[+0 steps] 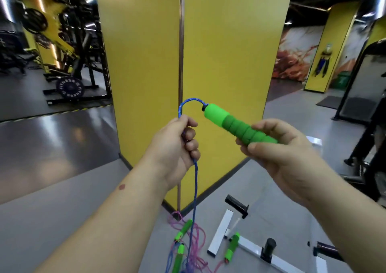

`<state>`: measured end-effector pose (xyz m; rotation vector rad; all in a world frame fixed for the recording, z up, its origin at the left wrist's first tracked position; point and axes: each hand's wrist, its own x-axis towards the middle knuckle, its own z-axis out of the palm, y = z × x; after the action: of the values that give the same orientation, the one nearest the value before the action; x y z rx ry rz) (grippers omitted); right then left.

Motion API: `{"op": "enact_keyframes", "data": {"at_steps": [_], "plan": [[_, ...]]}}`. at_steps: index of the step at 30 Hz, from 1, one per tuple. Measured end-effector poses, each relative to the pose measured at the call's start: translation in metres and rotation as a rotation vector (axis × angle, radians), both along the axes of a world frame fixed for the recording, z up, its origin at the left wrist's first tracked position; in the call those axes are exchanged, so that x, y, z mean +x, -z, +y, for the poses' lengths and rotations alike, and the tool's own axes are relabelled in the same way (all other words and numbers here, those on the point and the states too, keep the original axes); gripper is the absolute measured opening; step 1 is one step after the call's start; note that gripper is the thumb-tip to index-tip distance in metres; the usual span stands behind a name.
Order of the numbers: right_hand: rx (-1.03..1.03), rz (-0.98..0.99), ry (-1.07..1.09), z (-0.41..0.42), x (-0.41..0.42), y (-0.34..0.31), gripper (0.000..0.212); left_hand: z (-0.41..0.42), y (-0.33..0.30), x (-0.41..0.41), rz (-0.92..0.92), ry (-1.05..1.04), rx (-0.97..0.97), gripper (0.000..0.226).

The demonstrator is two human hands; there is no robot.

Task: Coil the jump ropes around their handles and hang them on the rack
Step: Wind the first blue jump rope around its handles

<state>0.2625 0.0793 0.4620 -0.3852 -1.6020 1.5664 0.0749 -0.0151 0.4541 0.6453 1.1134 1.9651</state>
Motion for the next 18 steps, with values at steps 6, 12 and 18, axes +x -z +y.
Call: {"op": "enact_keyframes", "data": {"at_steps": [6, 12, 18], "plan": [[-0.089, 0.069, 0.058, -0.019, -0.016, 0.030, 0.033, 0.009, -0.020, 0.028, 0.303, -0.102, -0.126, 0.021], [0.180, -0.099, 0.134, -0.038, -0.027, 0.014, 0.033, 0.008, -0.022, 0.048, 0.123, 0.007, -0.009, 0.021], [0.109, -0.293, -0.114, -0.039, -0.024, 0.022, 0.033, -0.004, -0.053, 0.051, 0.008, 0.039, 0.135, 0.013]]}}
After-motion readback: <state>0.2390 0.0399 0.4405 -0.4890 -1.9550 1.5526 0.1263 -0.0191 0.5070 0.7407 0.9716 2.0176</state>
